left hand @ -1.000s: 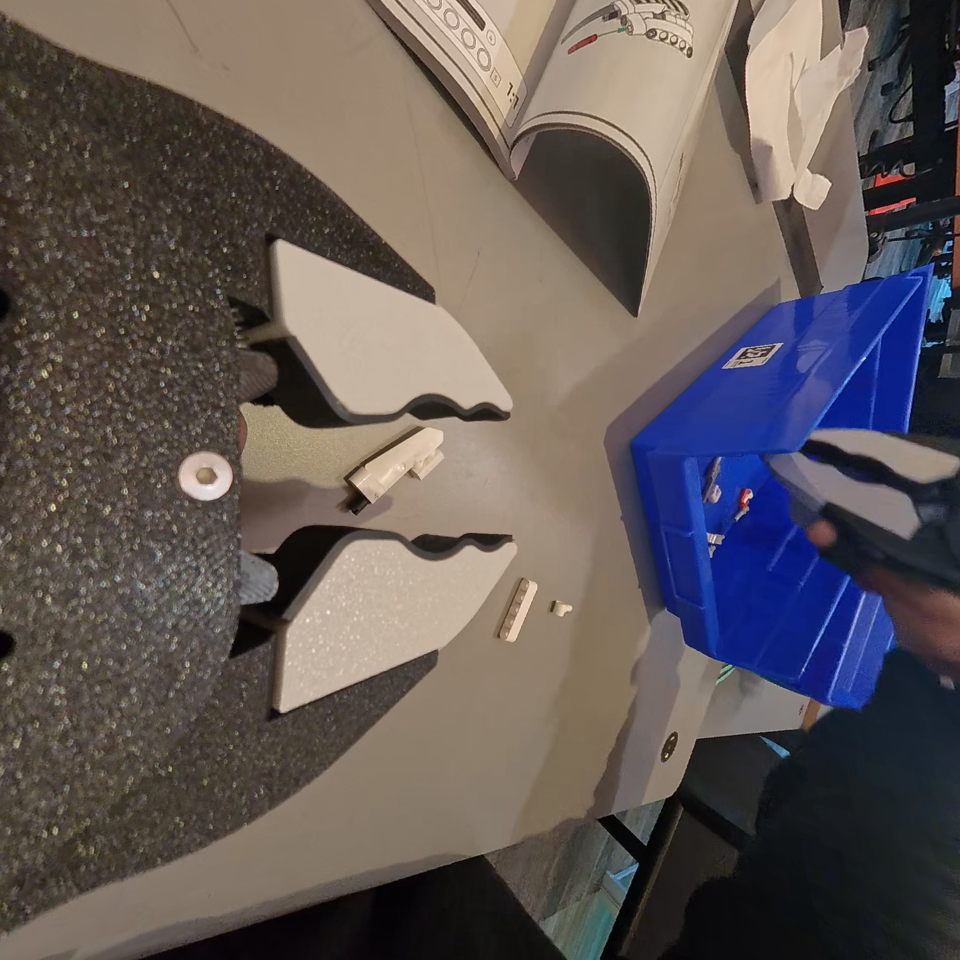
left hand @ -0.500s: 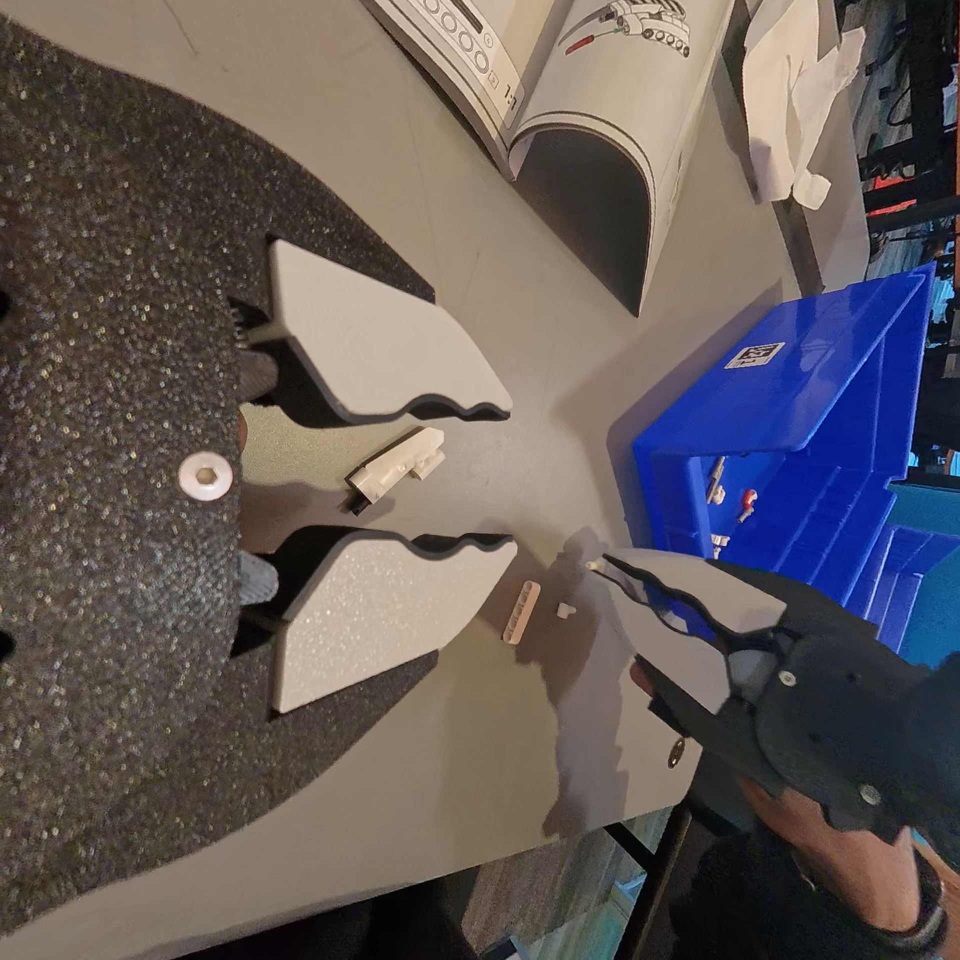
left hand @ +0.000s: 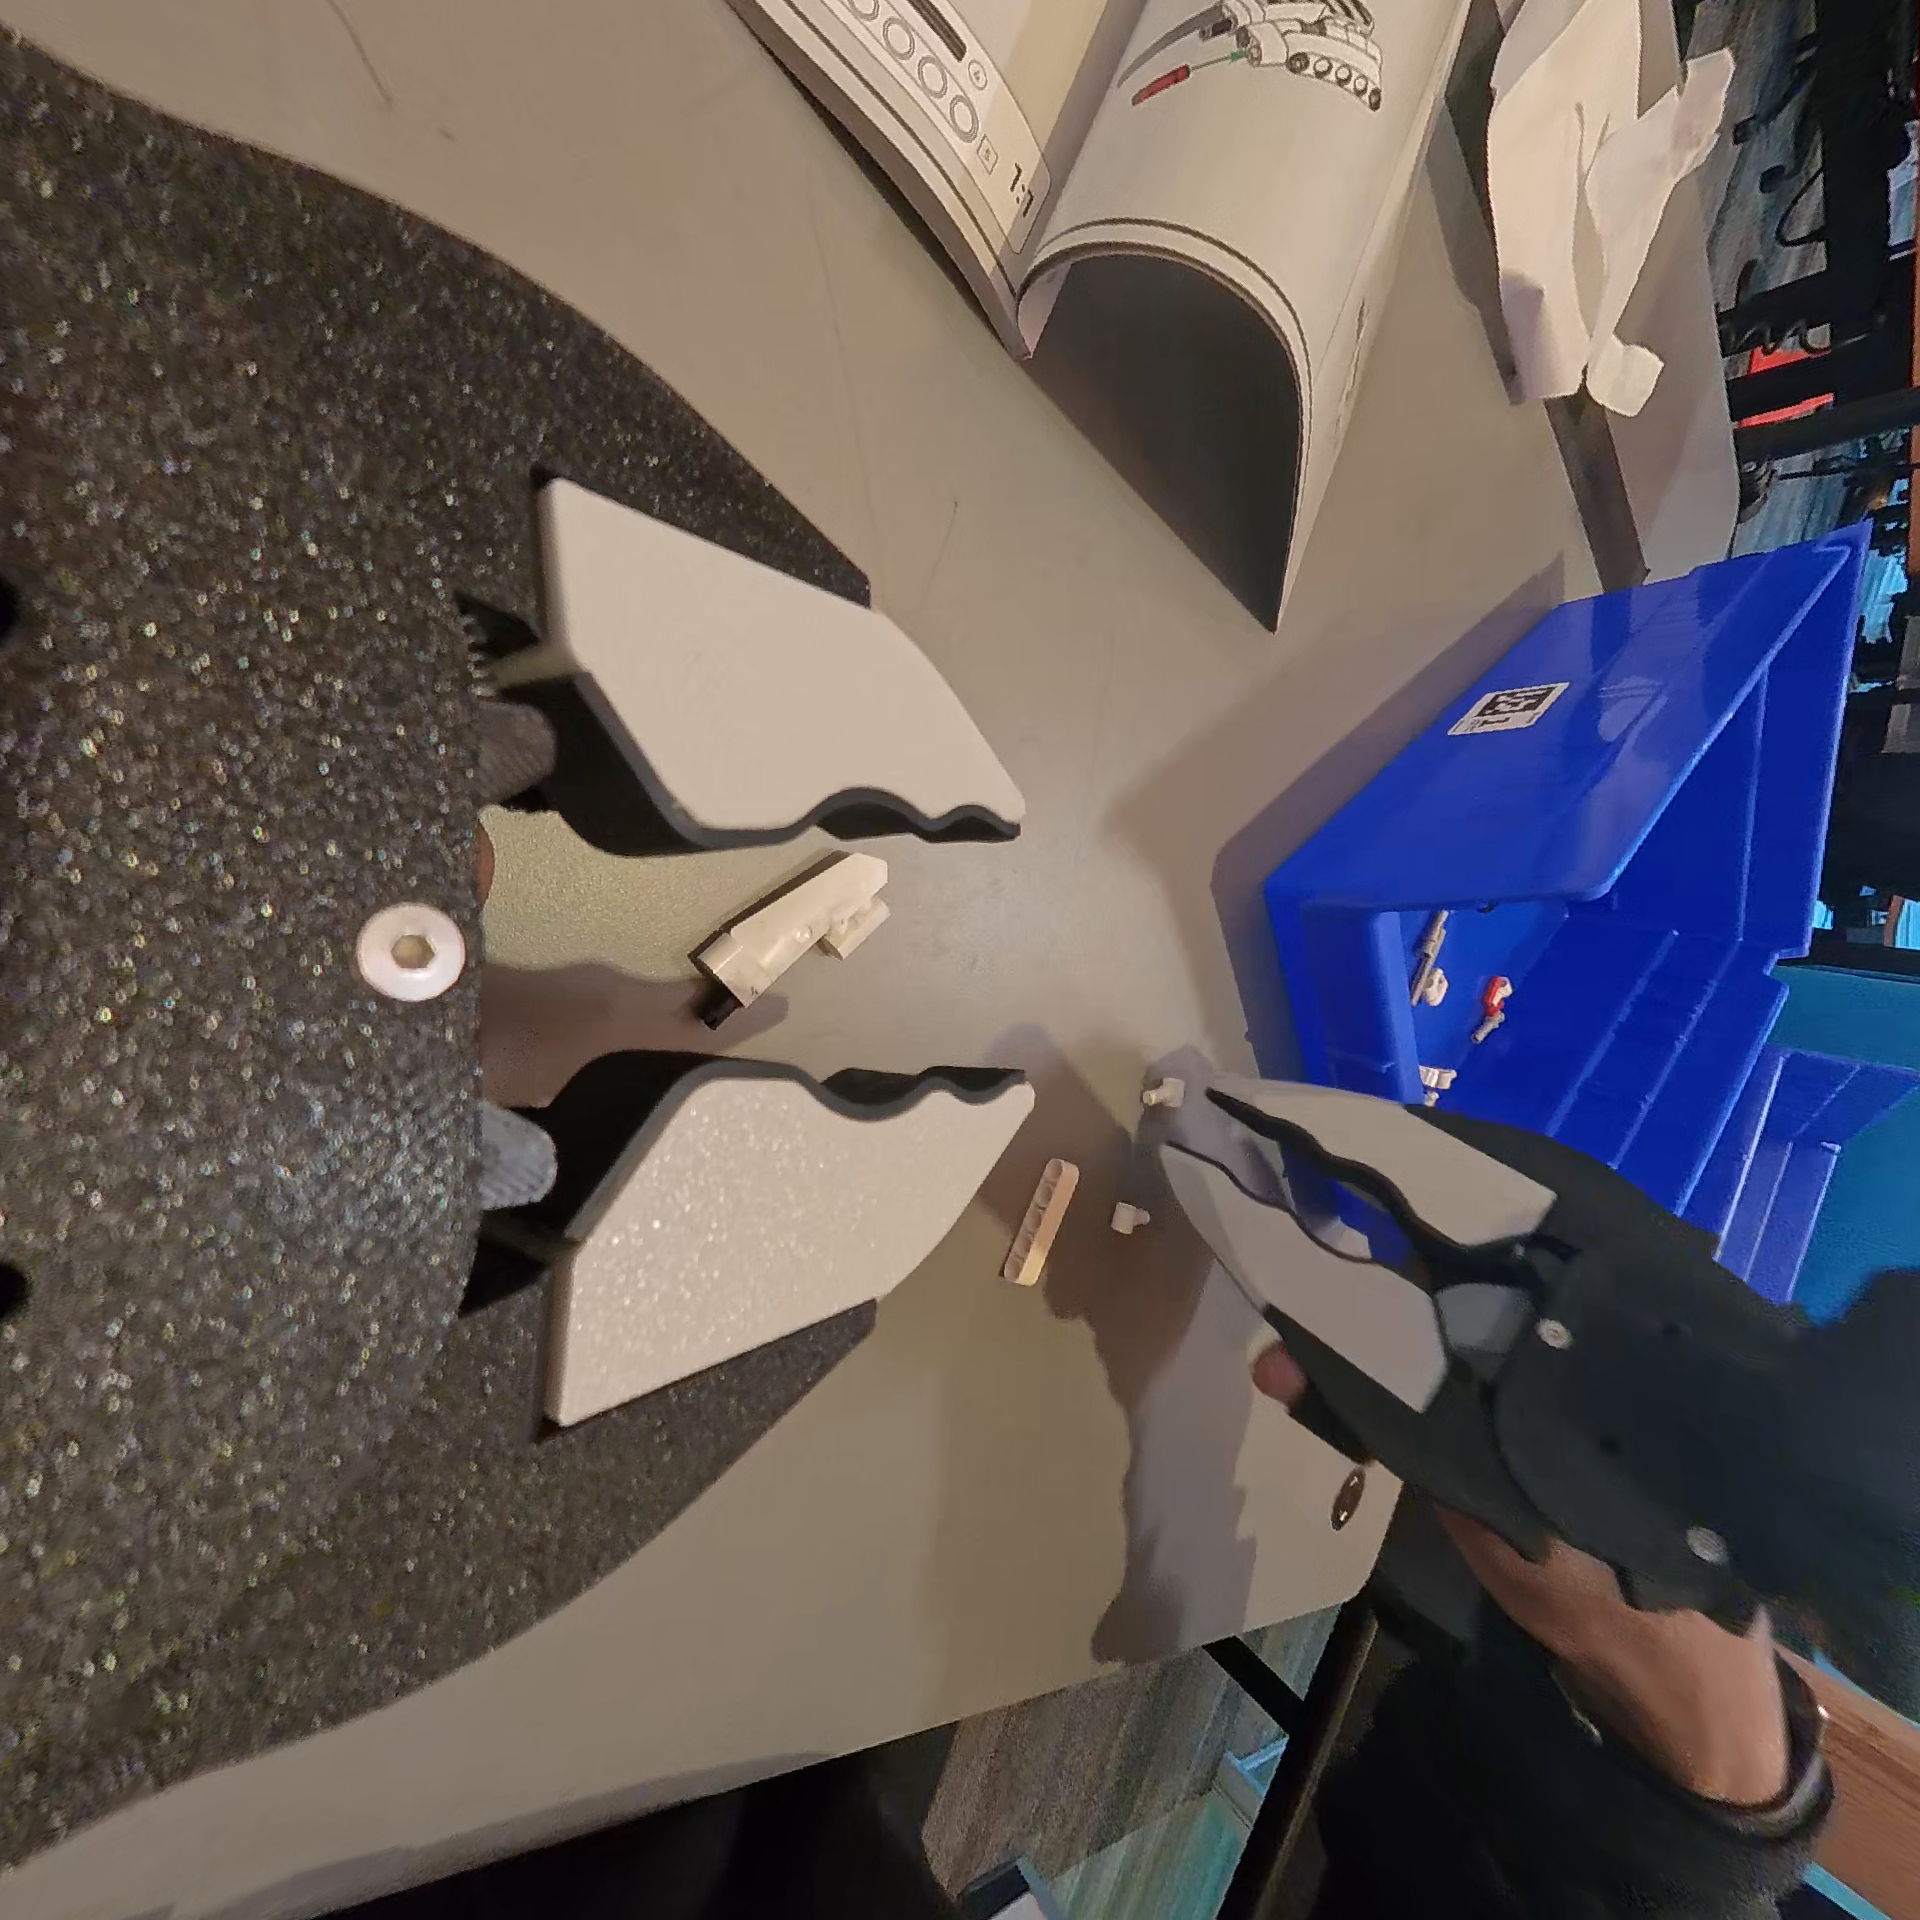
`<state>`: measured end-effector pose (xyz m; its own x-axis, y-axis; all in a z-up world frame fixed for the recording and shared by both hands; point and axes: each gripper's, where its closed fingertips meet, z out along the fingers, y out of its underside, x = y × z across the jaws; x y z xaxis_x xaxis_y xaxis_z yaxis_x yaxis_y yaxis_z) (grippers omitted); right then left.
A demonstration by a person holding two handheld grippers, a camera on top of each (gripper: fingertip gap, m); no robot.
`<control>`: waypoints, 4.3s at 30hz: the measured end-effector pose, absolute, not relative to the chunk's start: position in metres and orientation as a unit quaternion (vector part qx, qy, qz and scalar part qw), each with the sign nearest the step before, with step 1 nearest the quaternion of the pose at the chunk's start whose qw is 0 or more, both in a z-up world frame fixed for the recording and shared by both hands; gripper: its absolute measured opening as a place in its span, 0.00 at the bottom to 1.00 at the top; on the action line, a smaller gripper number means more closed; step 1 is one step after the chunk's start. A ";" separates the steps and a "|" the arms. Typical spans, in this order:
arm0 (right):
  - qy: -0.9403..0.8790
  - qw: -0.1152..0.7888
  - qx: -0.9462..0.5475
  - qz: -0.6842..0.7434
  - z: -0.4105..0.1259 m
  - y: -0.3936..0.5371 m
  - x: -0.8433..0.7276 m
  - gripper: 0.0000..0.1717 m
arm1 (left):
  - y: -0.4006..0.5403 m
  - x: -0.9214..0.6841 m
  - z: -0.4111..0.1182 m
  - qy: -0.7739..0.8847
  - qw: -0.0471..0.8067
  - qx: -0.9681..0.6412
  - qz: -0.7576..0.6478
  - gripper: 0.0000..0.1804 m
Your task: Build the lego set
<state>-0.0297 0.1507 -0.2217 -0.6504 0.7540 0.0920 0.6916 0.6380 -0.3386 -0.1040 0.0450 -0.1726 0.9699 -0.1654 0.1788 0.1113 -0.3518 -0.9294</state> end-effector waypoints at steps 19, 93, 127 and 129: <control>-0.796 0.182 -0.577 -0.003 -0.181 0.428 -0.087 0.14 | 0.046 -0.104 -0.174 0.015 0.564 -0.817 -0.122 0.23; -0.903 0.082 -0.409 0.100 -0.235 0.155 0.009 0.03 | 0.045 -0.102 -0.173 0.024 0.568 -0.814 -0.116 0.23; -0.864 0.181 -0.469 0.037 -0.164 0.299 -0.023 0.09 | 0.045 -0.103 -0.174 0.018 0.565 -0.815 -0.123 0.23; -0.876 0.153 -0.458 0.007 -0.178 0.311 -0.034 0.10 | 0.045 -0.103 -0.174 0.018 0.566 -0.815 -0.122 0.23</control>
<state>-0.0336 0.3112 -0.1776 -0.5337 0.8039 0.2627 0.7998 0.5807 -0.1523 -0.1032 0.0454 -0.1737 0.9694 -0.1676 0.1795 0.1096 -0.3590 -0.9269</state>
